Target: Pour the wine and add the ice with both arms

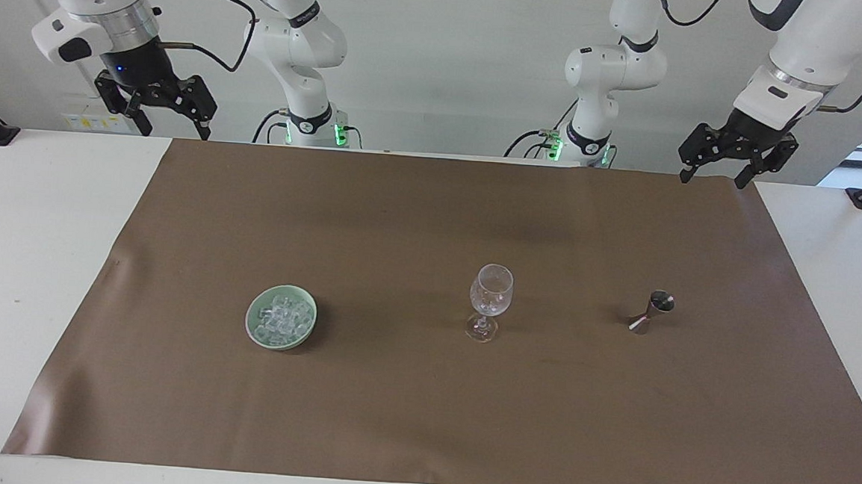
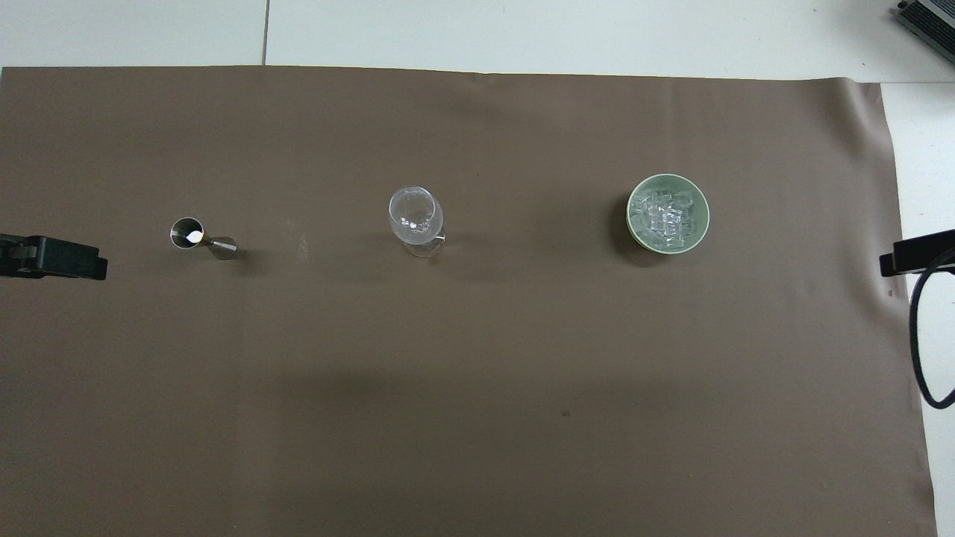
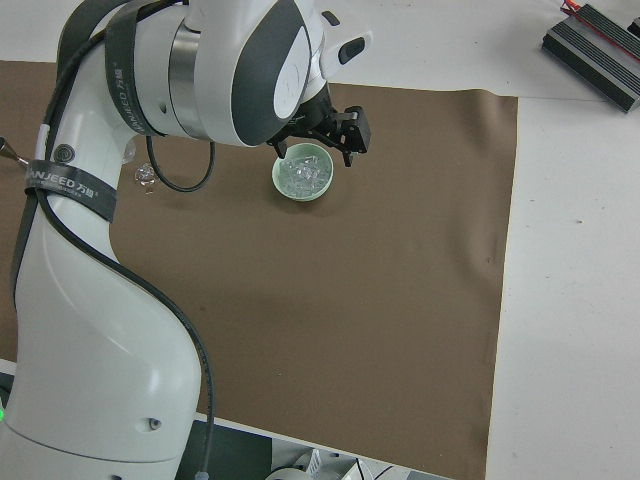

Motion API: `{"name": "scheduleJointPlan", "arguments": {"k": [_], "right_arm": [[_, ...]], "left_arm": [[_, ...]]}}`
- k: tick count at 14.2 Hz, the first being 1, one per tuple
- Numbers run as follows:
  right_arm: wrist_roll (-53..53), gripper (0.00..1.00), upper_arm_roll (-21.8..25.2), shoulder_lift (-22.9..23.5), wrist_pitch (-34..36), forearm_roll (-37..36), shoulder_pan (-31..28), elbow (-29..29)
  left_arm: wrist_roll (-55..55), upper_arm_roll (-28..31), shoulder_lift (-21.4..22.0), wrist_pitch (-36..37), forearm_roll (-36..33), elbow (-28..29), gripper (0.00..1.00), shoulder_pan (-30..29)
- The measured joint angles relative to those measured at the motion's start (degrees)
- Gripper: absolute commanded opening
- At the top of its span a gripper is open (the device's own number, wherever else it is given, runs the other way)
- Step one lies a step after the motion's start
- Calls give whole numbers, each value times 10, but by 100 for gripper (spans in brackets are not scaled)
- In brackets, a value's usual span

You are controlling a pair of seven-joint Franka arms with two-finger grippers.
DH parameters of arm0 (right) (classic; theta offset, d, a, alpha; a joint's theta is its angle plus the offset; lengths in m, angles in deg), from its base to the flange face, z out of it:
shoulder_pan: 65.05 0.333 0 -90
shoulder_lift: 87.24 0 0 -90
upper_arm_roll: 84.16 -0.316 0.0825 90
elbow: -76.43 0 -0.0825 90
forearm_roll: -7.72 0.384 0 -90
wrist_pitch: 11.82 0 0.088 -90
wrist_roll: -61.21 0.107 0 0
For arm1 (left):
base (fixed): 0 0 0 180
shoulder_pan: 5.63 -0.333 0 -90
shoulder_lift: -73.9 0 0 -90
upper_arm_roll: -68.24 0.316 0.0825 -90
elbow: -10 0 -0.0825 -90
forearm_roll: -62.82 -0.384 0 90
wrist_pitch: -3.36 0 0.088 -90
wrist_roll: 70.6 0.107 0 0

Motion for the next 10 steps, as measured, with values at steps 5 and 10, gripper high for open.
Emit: {"name": "scheduleJointPlan", "arguments": {"k": [5,10], "right_arm": [[0,100,0,0,0,0,0,0],[0,100,0,0,0,0,0,0]], "left_arm": [[0,0,0,1,0,0,100,0],[-2,4,0,3,0,0,100,0]]}}
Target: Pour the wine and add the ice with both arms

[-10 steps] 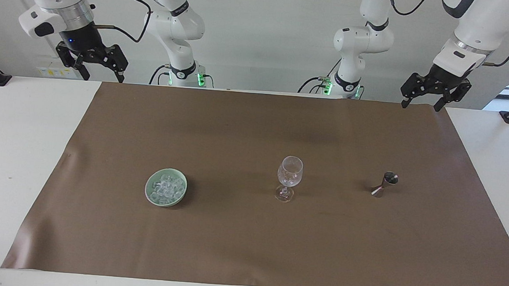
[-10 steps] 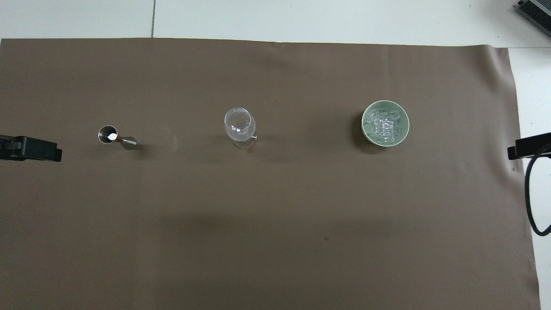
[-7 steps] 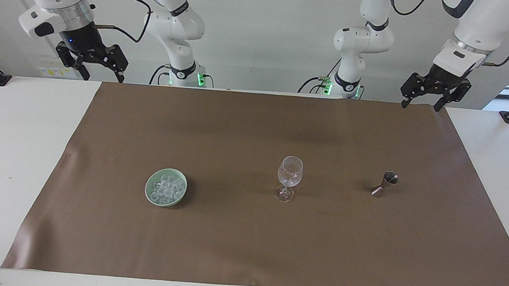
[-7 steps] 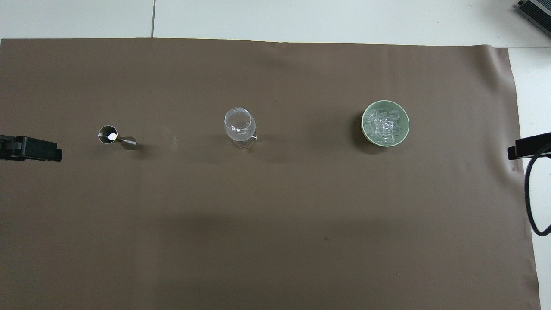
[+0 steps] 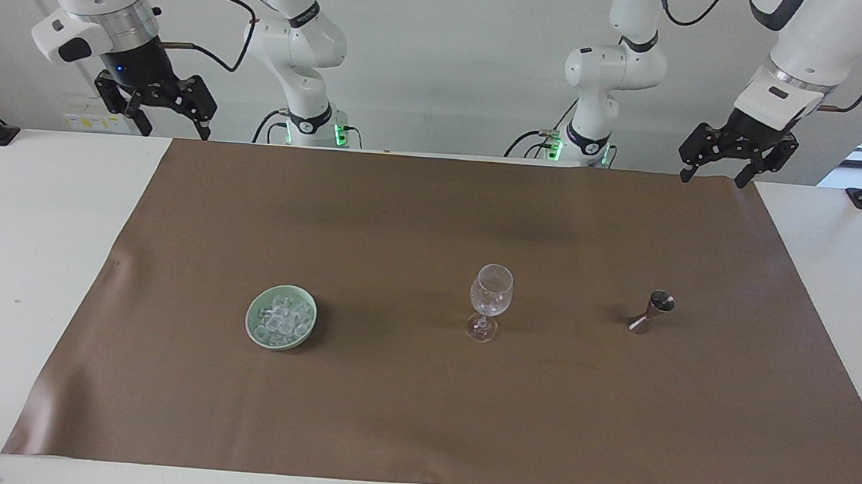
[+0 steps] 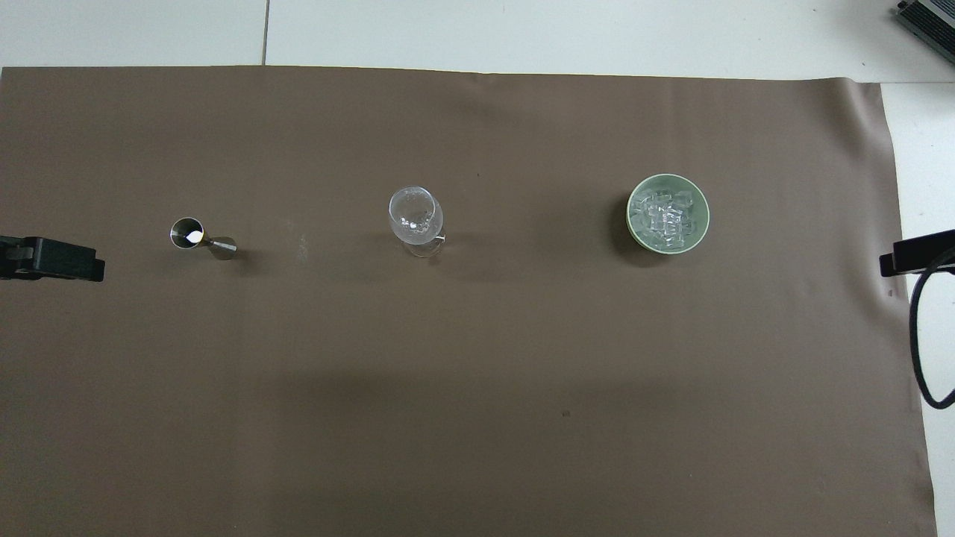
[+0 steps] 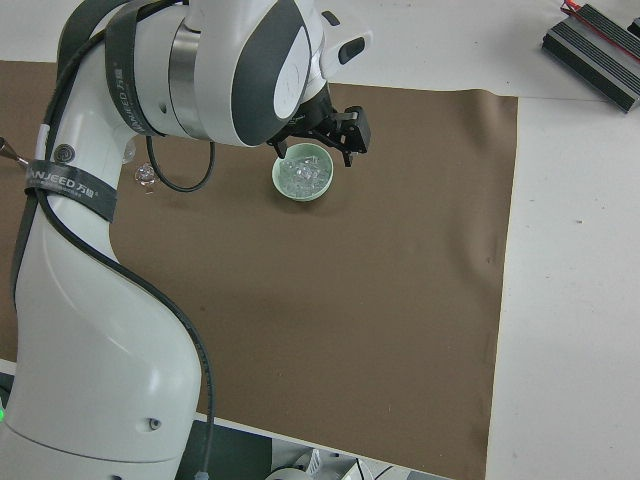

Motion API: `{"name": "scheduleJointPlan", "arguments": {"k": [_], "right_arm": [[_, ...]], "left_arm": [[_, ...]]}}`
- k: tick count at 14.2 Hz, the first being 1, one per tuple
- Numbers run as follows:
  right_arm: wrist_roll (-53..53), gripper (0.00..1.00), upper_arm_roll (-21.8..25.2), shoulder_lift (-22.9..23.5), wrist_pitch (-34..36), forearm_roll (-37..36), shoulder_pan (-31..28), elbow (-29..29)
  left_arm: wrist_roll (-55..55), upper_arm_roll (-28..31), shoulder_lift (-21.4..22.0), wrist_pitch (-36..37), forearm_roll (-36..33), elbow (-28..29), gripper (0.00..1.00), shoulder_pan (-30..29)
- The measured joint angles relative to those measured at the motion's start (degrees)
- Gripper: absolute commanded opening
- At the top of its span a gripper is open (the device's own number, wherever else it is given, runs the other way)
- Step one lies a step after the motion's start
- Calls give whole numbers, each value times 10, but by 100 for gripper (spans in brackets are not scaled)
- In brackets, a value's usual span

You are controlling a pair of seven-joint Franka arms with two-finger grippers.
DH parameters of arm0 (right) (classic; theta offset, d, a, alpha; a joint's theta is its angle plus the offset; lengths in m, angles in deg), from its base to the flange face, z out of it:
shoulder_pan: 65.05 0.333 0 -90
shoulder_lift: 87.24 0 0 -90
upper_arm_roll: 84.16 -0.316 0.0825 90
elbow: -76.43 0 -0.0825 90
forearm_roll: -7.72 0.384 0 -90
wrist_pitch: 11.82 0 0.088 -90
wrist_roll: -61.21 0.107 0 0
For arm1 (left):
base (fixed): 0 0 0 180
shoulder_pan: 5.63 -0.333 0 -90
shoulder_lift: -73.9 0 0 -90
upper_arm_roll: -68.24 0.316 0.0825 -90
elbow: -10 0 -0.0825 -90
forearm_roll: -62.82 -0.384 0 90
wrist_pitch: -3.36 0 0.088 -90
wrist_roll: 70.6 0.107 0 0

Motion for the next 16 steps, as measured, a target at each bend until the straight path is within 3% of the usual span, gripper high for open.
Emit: {"name": "scheduleJointPlan", "arguments": {"k": [8,16], "right_arm": [[0,100,0,0,0,0,0,0],[0,100,0,0,0,0,0,0]], "left_arm": [[-149,4,0,5,5,9,100,-4],[-358,9,-1,5,108,46,100,-62]]}}
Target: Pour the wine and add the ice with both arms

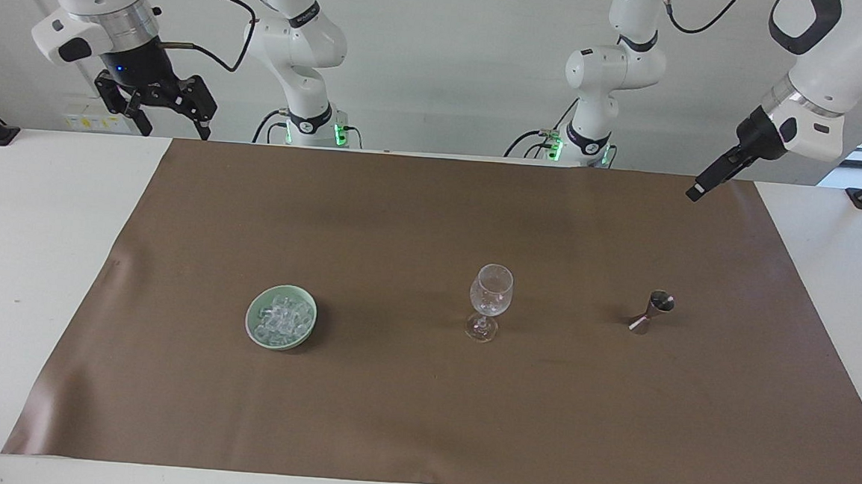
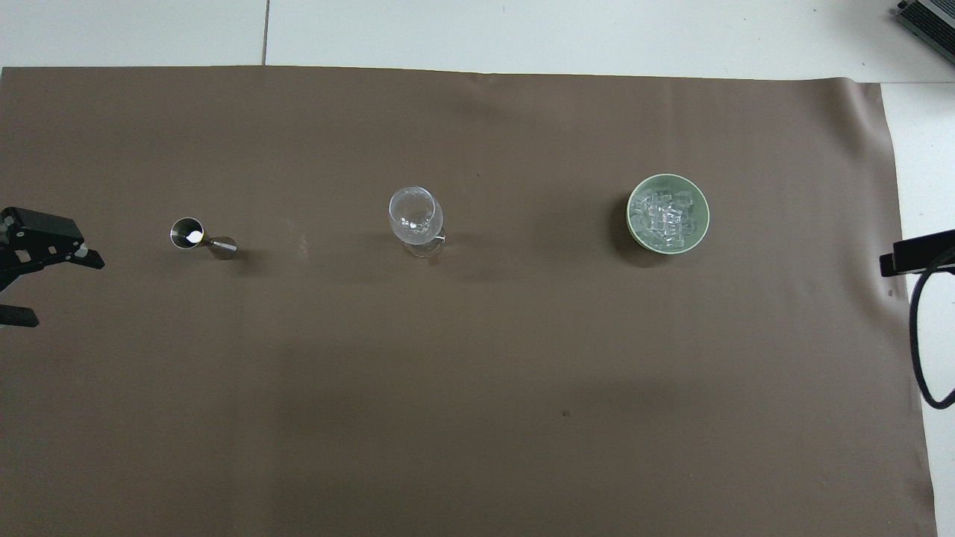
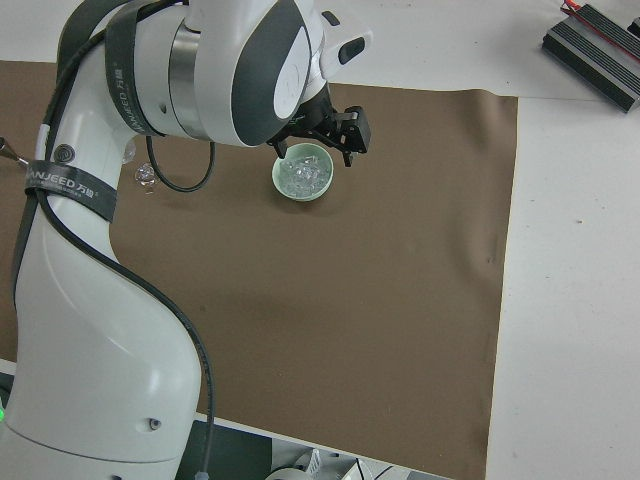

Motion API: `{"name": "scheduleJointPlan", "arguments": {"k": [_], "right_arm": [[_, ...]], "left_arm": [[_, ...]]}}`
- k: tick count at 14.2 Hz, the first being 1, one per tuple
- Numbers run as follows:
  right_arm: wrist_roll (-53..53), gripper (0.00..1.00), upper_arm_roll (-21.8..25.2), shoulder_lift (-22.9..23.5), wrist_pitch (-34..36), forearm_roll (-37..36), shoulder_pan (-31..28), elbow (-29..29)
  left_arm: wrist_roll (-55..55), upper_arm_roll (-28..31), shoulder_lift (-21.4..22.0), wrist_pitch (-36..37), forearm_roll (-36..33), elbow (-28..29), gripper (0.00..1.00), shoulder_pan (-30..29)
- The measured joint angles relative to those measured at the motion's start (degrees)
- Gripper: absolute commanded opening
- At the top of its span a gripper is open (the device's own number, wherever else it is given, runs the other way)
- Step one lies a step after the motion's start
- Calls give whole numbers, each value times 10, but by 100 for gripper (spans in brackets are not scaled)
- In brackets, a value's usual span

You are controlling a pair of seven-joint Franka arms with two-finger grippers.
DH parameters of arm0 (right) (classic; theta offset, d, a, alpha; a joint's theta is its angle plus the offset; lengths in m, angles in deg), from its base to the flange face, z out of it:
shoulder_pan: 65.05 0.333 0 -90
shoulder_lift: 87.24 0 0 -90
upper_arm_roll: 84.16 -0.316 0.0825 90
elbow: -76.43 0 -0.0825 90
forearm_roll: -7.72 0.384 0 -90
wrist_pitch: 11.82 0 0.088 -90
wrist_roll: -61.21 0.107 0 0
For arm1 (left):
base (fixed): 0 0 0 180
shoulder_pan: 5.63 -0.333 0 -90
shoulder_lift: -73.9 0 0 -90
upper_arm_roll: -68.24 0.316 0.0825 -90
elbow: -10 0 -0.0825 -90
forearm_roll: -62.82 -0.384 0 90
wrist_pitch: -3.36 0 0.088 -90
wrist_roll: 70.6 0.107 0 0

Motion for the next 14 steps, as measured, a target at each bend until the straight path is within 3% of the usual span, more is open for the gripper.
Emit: {"name": "scheduleJointPlan", "arguments": {"k": [8,14], "right_arm": [[0,100,0,0,0,0,0,0],[0,100,0,0,0,0,0,0]], "left_arm": [[-148,3,-42,-17,164,37,100,-114],[-247,3,-47,-86,232,88,100,-130]]}}
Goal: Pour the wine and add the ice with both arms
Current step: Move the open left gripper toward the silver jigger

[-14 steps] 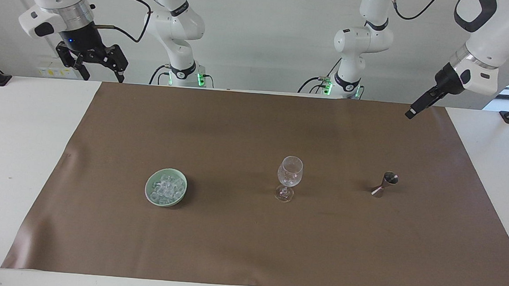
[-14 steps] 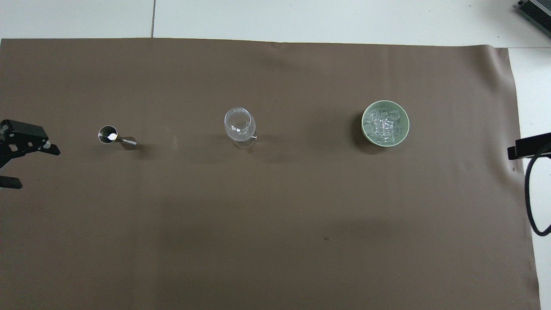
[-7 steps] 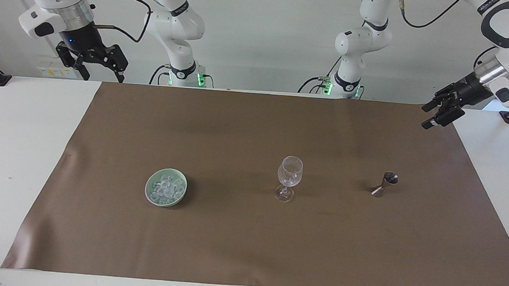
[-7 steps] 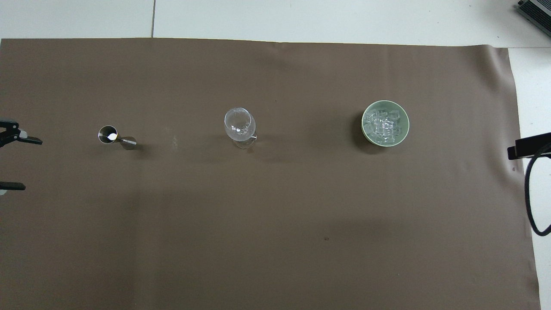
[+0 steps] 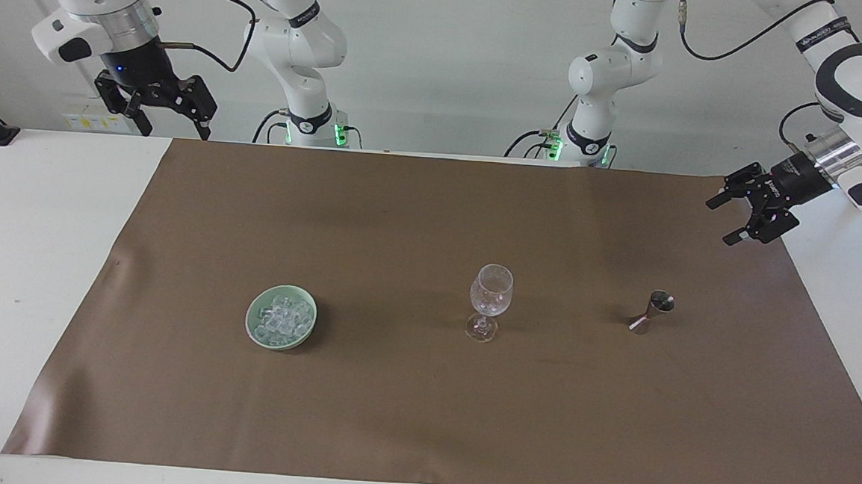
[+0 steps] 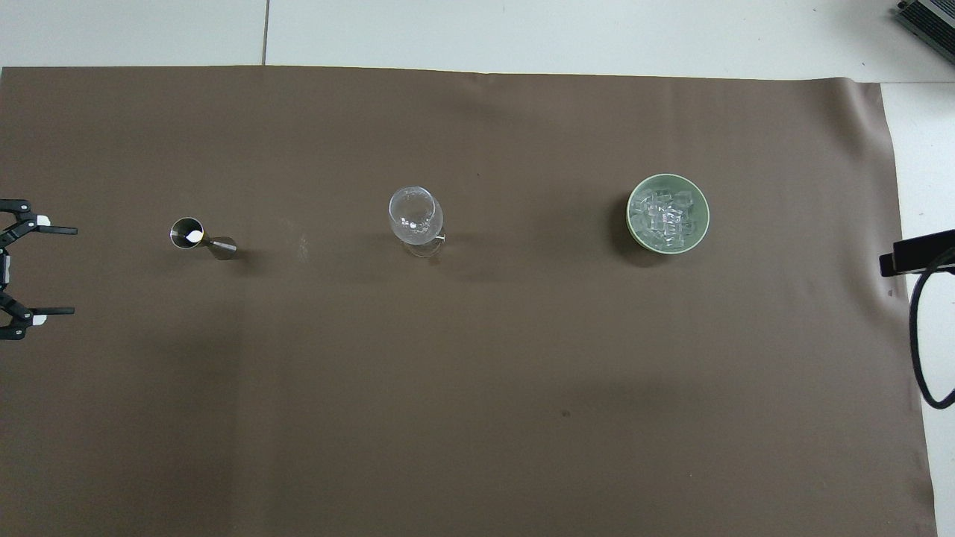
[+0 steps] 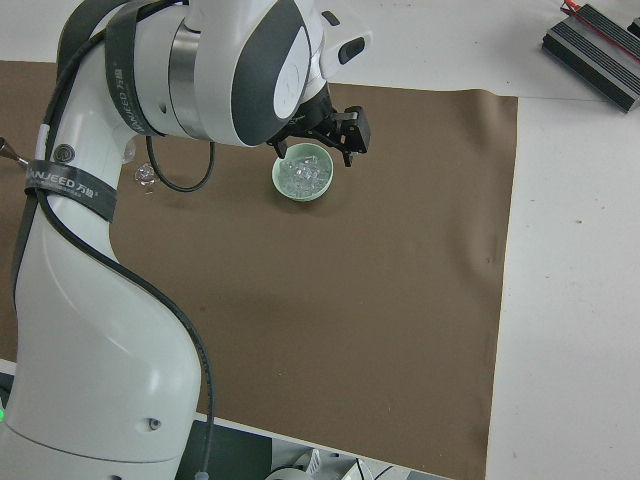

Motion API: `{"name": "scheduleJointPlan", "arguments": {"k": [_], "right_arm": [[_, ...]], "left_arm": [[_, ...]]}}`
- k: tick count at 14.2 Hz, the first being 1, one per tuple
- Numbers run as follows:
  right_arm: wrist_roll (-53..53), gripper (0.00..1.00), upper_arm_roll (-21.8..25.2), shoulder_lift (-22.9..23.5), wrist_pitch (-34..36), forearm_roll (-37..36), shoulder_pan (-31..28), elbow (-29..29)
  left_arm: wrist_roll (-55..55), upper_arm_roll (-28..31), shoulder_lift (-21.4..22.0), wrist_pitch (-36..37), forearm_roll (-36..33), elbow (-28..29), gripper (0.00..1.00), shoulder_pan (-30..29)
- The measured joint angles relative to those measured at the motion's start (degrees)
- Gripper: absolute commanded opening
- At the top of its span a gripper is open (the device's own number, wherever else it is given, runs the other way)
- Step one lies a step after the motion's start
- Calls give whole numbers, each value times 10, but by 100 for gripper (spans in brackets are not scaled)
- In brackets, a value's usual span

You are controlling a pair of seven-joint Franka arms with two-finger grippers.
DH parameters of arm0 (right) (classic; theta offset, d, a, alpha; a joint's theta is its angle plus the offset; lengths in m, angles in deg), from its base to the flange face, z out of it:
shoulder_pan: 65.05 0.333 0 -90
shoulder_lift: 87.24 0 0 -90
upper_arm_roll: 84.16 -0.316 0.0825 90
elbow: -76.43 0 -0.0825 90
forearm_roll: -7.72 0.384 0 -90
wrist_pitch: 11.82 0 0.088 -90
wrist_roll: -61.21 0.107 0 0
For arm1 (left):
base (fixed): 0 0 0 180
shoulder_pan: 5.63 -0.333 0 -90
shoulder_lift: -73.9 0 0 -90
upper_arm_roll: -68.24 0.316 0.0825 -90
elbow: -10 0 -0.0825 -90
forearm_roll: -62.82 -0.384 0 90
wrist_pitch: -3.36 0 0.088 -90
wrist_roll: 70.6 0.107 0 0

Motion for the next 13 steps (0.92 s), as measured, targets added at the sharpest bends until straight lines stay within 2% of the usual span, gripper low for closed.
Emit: {"name": "scheduleJointPlan", "arguments": {"k": [5,10,13], "right_arm": [[0,100,0,0,0,0,0,0],[0,100,0,0,0,0,0,0],[0,100,0,0,0,0,0,0]], "left_arm": [[-31,0,0,-38,49,35,100,-16],[-36,0,-2,-89,126,95,100,-30],[-36,1,-25,-117,172,128,100,-52]]}}
